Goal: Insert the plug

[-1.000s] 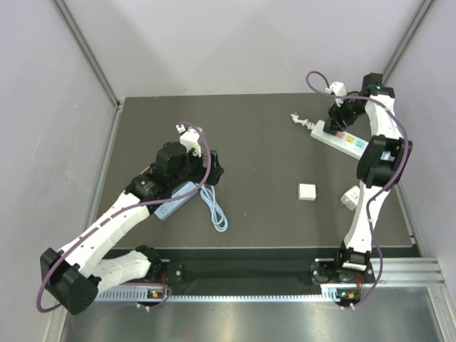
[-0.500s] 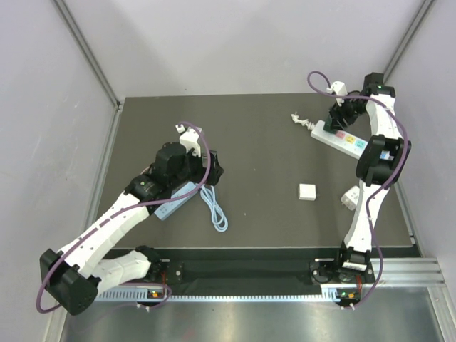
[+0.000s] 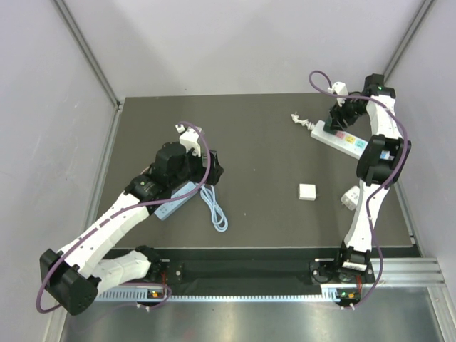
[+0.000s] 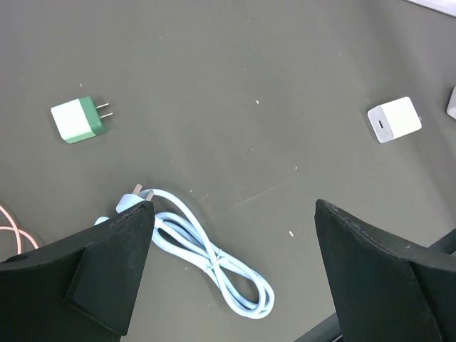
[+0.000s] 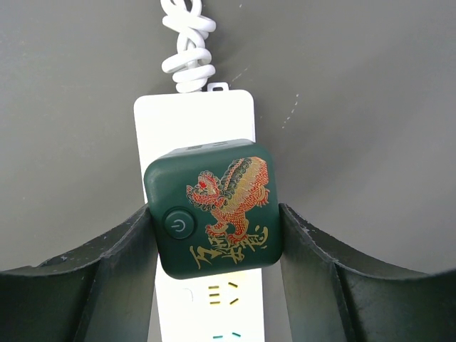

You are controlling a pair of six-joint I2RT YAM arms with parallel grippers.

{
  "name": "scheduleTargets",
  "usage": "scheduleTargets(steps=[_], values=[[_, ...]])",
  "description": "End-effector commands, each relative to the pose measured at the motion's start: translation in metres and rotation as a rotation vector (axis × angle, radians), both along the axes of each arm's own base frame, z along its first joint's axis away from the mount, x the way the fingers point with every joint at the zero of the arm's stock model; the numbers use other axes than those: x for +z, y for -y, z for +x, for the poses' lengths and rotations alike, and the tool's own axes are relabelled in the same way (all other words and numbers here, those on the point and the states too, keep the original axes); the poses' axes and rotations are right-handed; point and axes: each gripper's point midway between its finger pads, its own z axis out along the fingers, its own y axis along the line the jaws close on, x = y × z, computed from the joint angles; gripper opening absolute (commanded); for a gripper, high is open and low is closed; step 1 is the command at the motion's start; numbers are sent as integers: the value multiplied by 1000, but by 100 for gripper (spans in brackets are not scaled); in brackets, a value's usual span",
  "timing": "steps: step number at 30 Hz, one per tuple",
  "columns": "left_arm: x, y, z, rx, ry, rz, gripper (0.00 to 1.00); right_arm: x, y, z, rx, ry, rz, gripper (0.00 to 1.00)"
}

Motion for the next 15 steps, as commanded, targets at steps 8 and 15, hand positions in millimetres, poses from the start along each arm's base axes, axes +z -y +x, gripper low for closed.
scheduleTargets(steps=[8, 15], values=[[22, 1, 6, 2, 80, -32, 98, -60, 6, -14, -28, -118, 0, 0], [24, -1, 7, 14, 90, -31, 98, -83, 11, -31, -48, -176, 21, 0]])
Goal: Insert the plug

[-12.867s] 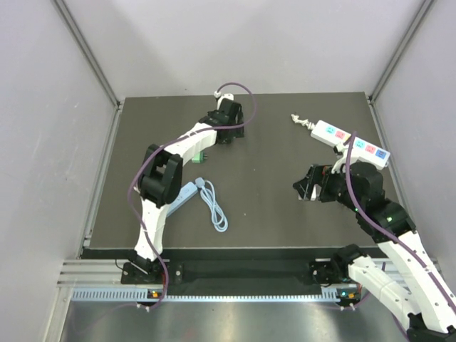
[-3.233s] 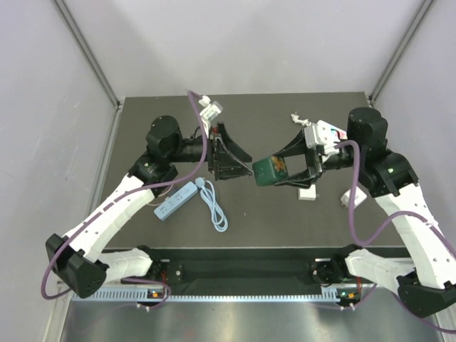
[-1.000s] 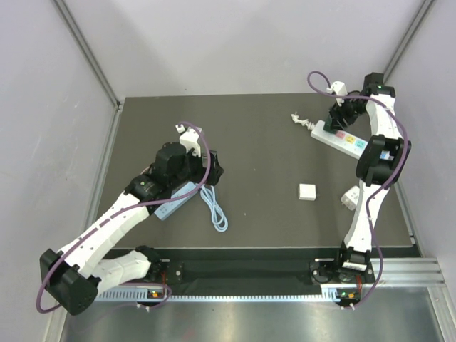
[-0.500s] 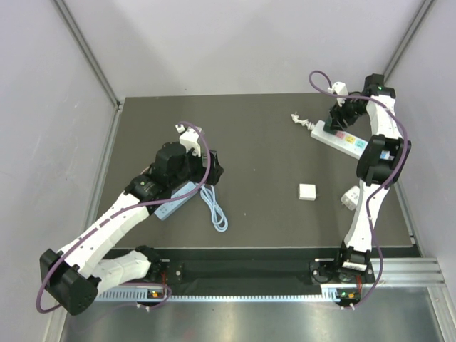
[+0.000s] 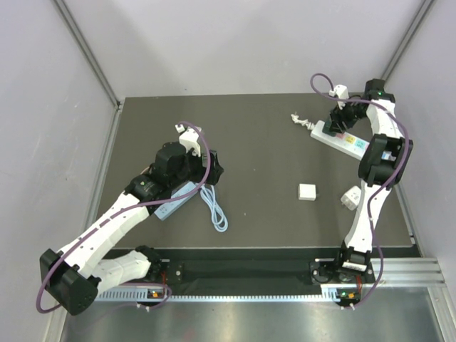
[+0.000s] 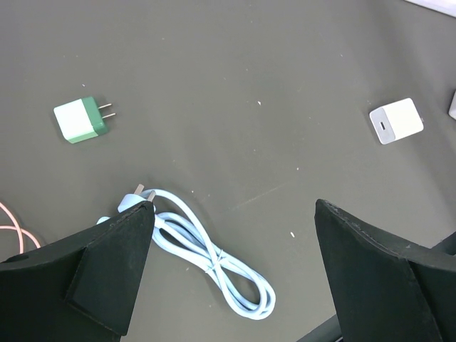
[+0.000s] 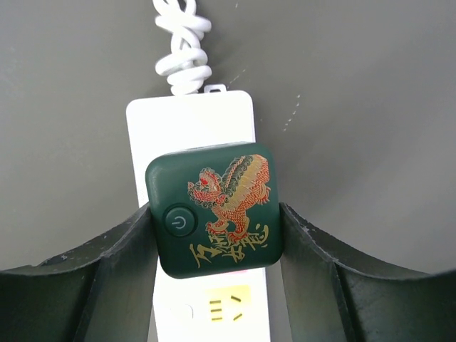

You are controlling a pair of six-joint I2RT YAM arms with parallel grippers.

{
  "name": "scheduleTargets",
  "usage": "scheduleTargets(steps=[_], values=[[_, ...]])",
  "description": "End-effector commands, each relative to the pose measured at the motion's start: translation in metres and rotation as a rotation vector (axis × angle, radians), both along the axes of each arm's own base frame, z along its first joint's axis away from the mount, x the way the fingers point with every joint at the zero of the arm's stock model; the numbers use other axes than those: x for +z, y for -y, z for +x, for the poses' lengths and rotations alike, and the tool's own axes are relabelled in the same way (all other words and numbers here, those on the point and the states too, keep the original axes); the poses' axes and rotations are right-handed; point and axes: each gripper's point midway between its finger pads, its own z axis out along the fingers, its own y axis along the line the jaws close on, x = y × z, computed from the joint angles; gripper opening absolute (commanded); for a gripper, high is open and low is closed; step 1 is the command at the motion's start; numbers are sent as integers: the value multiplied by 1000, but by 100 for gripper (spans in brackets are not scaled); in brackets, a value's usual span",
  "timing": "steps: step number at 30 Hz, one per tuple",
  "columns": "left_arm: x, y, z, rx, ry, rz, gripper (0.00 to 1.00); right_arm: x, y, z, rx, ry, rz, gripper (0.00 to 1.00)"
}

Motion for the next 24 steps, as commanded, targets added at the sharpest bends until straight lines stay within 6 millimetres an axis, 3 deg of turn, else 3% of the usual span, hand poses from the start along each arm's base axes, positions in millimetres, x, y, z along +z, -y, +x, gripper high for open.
scheduleTargets(steps=[1, 4, 7, 12, 14, 18, 24], values=[[23, 0, 6, 8, 87, -33, 98, -75, 9, -37, -22, -196, -15, 0], [25, 1, 6, 3, 90, -39, 98, -87, 10, -47, -29, -222, -22, 0], [25, 1, 6, 6, 91, -40, 98, -85, 14, -51, -52, -218, 13, 0], [27, -1, 6, 14, 99, -42, 98, -80, 20, -45, -69, -198, 3, 0], [28, 0, 6, 12, 102, -43, 98, -69, 18, -39, -82, -173, 8, 2], [28, 0, 5, 8, 105, -44, 98, -47, 6, -31, -82, -125, 44, 18], [31, -1, 5, 10, 112, -51, 98, -25, -28, -28, -121, -128, 154, 20]])
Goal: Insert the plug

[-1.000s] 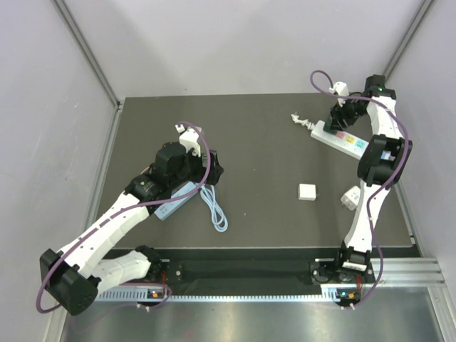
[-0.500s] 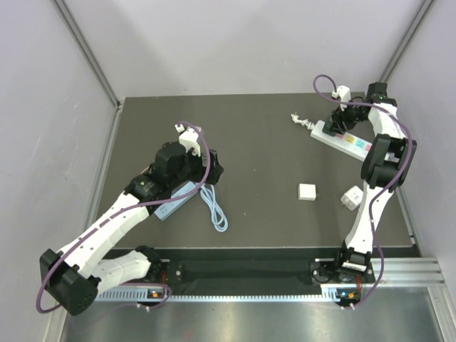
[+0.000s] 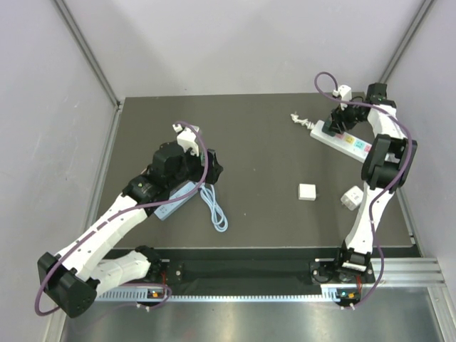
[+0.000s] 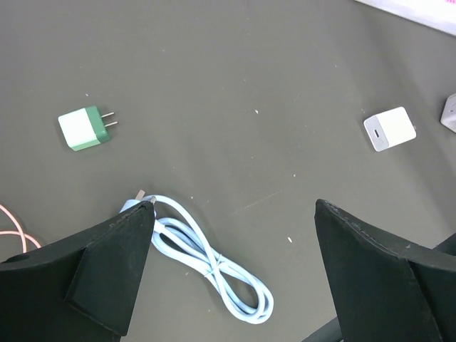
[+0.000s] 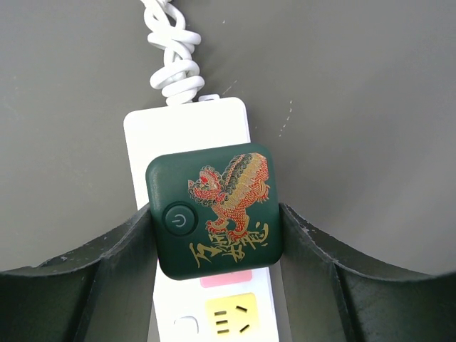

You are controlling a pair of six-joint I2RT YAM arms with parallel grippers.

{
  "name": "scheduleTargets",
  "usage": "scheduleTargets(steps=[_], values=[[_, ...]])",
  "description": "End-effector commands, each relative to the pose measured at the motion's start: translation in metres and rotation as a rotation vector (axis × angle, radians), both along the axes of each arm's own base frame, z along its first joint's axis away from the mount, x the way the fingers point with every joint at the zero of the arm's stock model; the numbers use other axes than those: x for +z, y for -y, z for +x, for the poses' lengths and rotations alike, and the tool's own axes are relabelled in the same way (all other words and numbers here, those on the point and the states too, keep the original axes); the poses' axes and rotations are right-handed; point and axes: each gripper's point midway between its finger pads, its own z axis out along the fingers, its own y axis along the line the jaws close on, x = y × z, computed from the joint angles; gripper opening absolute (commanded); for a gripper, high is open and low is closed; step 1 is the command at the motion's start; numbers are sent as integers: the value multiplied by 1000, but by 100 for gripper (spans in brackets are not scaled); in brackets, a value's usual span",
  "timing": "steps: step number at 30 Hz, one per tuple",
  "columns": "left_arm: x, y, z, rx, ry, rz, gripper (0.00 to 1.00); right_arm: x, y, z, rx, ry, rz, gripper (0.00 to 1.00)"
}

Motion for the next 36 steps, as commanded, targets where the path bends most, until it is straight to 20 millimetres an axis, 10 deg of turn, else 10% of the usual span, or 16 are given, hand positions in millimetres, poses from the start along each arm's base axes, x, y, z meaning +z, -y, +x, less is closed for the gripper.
scheduleTargets(steps=[1, 10, 17, 19, 21, 29, 36], values=[[24, 0, 5, 7, 88, -37, 98, -20, -35, -33, -65, -180, 101, 20], [29, 8, -3, -53, 88, -65, 98, -15, -96, -57, 2, -218, 119, 25], [28, 4, -3, -33, 93, -60, 98, 1, -94, -55, -28, -127, 36, 45], [23, -1, 3, 16, 79, -48, 98, 20, -93, -46, -88, -94, 56, 83], [26, -3, 6, 47, 67, -59, 98, 34, -102, -44, -97, -70, 85, 100], [32, 1, 3, 97, -62, -105, 95, 115, -120, -40, -308, 118, 140, 100], [14, -6, 17, 190, -145, -30, 95, 168, -155, -84, -510, 42, 378, 100]])
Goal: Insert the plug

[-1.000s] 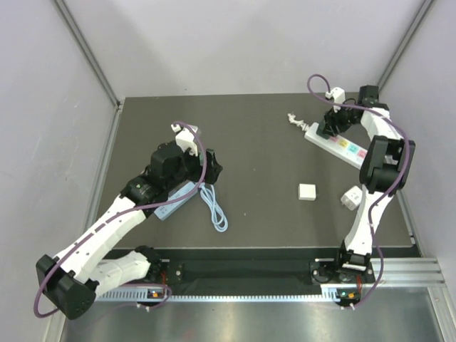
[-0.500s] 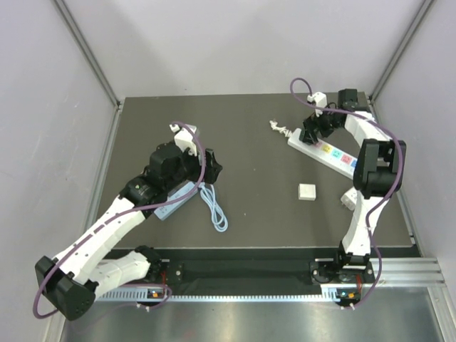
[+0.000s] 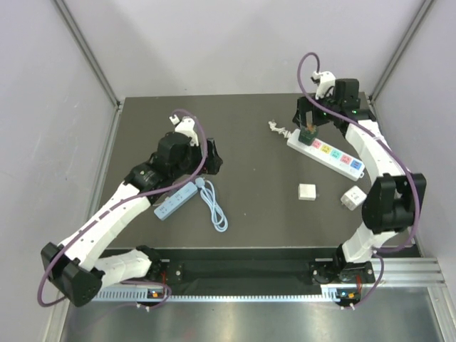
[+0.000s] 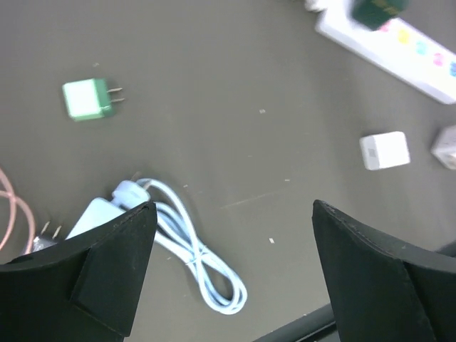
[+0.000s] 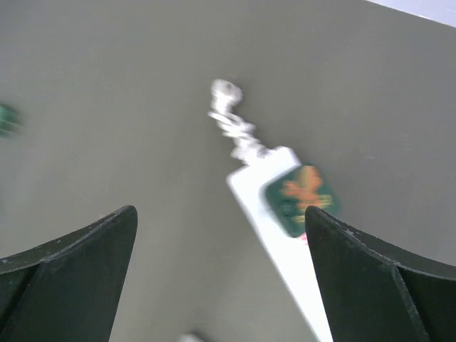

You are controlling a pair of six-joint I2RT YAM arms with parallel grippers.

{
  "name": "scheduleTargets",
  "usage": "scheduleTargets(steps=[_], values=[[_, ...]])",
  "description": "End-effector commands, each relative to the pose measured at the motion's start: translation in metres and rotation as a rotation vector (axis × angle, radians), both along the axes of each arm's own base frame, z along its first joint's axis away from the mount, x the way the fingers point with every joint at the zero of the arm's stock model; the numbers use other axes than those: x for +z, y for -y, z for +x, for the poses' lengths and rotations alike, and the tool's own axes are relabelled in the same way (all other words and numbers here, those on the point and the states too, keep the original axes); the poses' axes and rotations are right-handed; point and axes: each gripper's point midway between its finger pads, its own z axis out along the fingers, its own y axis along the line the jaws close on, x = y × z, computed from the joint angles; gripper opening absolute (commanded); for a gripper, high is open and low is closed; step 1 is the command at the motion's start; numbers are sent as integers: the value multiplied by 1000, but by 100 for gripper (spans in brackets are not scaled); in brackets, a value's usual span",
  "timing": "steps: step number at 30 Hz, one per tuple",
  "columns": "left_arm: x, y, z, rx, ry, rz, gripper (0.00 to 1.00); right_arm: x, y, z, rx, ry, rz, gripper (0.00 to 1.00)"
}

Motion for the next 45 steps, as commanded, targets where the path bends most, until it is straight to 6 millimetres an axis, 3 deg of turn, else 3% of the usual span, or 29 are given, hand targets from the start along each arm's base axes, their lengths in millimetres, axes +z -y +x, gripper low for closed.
scheduleTargets(steps=[1, 2, 3, 4, 5, 6, 7, 8, 9, 10, 11, 12, 16, 20, 23, 25, 26, 28, 32, 37, 45], values=[[-4, -12, 14, 101, -48, 70, 93, 43, -28, -29, -99, -78, 250, 100], [-14, -13, 20, 111, -70, 111, 92, 47, -35, -38, -66, -106, 273, 100], [-10, -16, 27, 134, -62, 129, 92, 41, -39, -48, -63, -144, 292, 100], [-14, -22, 33, 166, -64, 160, 92, 56, -47, -60, -46, -118, 328, 100], [-23, -23, 41, 177, -84, 189, 90, 58, -49, -68, -40, -102, 328, 100], [-21, -31, 52, 214, -88, 182, 90, 41, -50, -80, -46, -127, 321, 100], [-26, -35, 60, 235, -109, 171, 89, 62, -54, -91, -49, -55, 345, 100], [-38, -28, 67, 217, -172, 114, 87, 63, -55, -99, -53, -46, 360, 100], [-38, -41, 81, 262, -195, 66, 85, 49, -62, -112, -49, -77, 377, 100], [-42, -43, 88, 271, -226, 22, 83, 63, -66, -121, -20, -23, 395, 100], [-46, -45, 95, 319, -269, -52, 83, 61, -69, -128, -10, -24, 397, 100], [-60, -57, 105, 369, -336, -114, 83, 52, -69, -134, -12, -41, 392, 100], [-94, -90, 120, 675, -488, -349, 82, 45, -76, -155, 17, -65, 392, 100], [-109, -90, 138, 837, -532, -590, 81, 48, -83, -163, 45, -62, 392, 100], [-116, -92, 154, 935, -571, -639, 81, 52, -88, -166, 62, -56, 389, 100], [-127, -89, 152, 970, -651, -616, 81, 54, -90, -167, 68, -56, 386, 100], [-132, -87, 163, 990, -680, -614, 81, 53, -90, -168, 69, -56, 384, 100], [-148, -83, 155, 1027, -777, -569, 81, 51, -91, -168, 68, -59, 382, 100], [-175, -79, 161, 1083, -858, -531, 78, 47, -89, -167, 59, -62, 366, 100], [-183, -76, 162, 1112, -858, -533, 76, 51, -89, -168, 62, -52, 366, 100], [-215, -62, 156, 1108, -918, -516, 70, 48, -87, -170, 55, -49, 348, 100]])
